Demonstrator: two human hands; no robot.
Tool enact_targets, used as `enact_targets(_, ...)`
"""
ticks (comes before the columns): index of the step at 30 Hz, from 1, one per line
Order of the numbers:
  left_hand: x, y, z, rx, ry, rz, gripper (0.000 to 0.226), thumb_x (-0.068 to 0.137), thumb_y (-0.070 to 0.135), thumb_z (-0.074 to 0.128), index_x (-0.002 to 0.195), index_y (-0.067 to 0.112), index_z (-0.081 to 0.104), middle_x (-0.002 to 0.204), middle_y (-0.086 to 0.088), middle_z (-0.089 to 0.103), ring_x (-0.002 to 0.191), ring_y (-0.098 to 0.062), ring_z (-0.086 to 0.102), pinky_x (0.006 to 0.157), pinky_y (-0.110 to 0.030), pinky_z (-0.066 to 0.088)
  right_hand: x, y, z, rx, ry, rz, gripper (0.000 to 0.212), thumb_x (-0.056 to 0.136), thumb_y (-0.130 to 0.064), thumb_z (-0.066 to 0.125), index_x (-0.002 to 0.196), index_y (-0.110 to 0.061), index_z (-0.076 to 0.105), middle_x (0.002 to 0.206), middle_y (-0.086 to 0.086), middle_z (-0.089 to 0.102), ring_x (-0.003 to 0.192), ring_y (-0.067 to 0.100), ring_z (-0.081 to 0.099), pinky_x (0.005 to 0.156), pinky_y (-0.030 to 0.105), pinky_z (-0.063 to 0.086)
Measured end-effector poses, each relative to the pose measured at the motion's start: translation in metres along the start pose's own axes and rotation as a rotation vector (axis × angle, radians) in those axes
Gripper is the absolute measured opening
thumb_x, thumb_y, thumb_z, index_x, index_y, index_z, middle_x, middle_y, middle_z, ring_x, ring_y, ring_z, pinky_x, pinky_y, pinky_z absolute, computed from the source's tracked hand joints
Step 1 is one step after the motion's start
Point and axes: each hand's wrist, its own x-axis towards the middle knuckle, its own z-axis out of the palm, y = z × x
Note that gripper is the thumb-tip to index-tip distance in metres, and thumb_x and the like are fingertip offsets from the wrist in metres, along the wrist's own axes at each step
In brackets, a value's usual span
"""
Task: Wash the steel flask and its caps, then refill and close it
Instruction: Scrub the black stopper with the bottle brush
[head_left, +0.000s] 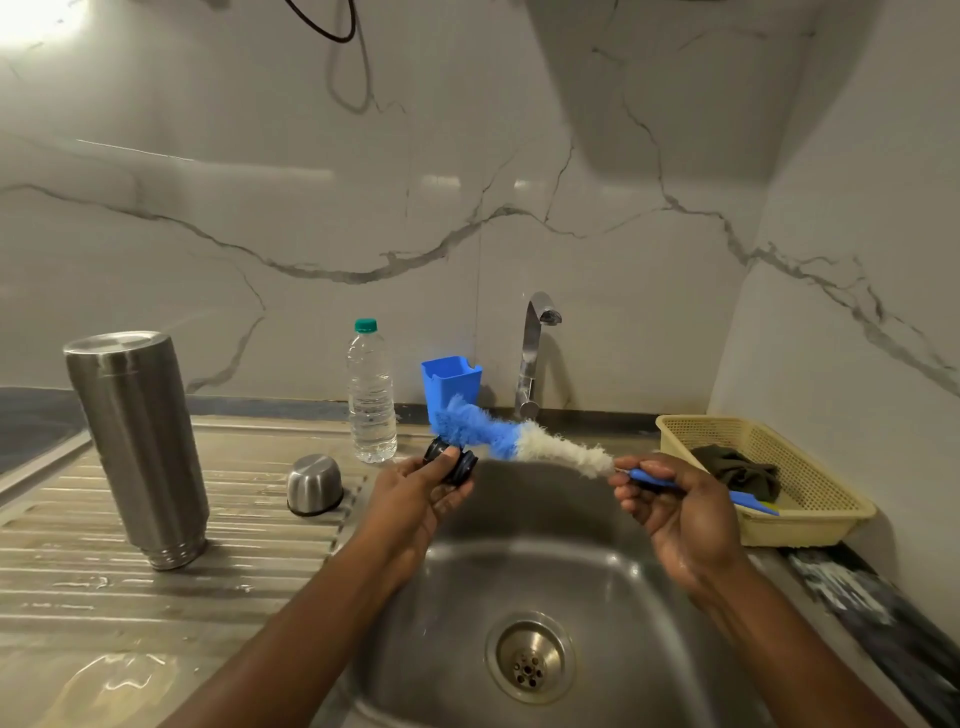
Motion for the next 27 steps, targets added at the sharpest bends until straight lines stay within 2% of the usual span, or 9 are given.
enact_targets(8, 0.002, 0.012, -0.005, -0.085, 0.016, 0.020, 0.035, 0.098, 0.004, 0.065, 0.131, -0.007, 0.058, 0.127, -0.027, 0.070, 0.115, -0.039, 0.073, 0.091, -0.044, 0.062, -0.001, -0.007, -0.004, 0.003, 0.023, 0.019, 0.029, 0.097, 0.000, 0.041, 0.088, 0.009, 0.068, 0.072, 0.020, 0.069, 0.060, 0.023, 0.065, 0.052, 0.024, 0.056)
enact_targets(14, 0.000, 0.011, -0.004, -0.031, 0.021, 0.013, 0.028, 0.099, 0.000, 0.063, 0.127, -0.005, 0.061, 0.123, -0.026, 0.072, 0.118, -0.039, 0.071, 0.097, -0.046, 0.060, -0.001, -0.011, -0.003, 0.065, 0.060, 0.006, 0.031, 0.097, -0.001, 0.041, 0.087, 0.007, 0.069, 0.071, 0.019, 0.071, 0.057, 0.020, 0.066, 0.051, 0.022, 0.056)
enact_targets(19, -0.002, 0.000, 0.000, -0.013, -0.010, -0.018, 0.038, 0.098, 0.002, 0.065, 0.134, -0.009, 0.057, 0.124, -0.028, 0.072, 0.120, -0.041, 0.070, 0.094, -0.046, 0.061, -0.003, -0.001, 0.004, 0.017, 0.006, 0.044, 0.029, 0.098, 0.000, 0.042, 0.093, 0.011, 0.069, 0.076, 0.022, 0.071, 0.060, 0.022, 0.068, 0.053, 0.025, 0.058)
enact_targets(22, -0.001, 0.004, -0.001, -0.044, -0.003, -0.011, 0.035, 0.098, 0.002, 0.065, 0.131, -0.007, 0.059, 0.124, -0.028, 0.072, 0.119, -0.040, 0.070, 0.099, -0.048, 0.059, -0.002, -0.006, 0.002, 0.002, 0.006, 0.030, 0.029, 0.098, -0.001, 0.042, 0.092, 0.010, 0.068, 0.075, 0.022, 0.070, 0.061, 0.023, 0.067, 0.053, 0.025, 0.057)
enact_targets(24, 0.000, 0.010, -0.003, -0.082, 0.009, -0.001, 0.029, 0.098, 0.001, 0.063, 0.127, -0.004, 0.060, 0.125, -0.027, 0.072, 0.119, -0.040, 0.070, 0.097, -0.048, 0.060, -0.001, -0.009, -0.001, 0.012, 0.025, 0.027, 0.030, 0.097, -0.001, 0.041, 0.090, 0.010, 0.068, 0.073, 0.021, 0.069, 0.059, 0.022, 0.066, 0.052, 0.024, 0.056)
enact_targets(27, -0.004, 0.008, -0.001, -0.051, -0.013, -0.014, 0.033, 0.097, -0.001, 0.063, 0.130, -0.005, 0.060, 0.124, -0.026, 0.073, 0.120, -0.039, 0.070, 0.094, -0.045, 0.061, -0.002, -0.004, 0.001, 0.017, 0.014, 0.036, 0.029, 0.098, -0.001, 0.043, 0.094, 0.011, 0.069, 0.076, 0.022, 0.071, 0.061, 0.022, 0.068, 0.054, 0.025, 0.058)
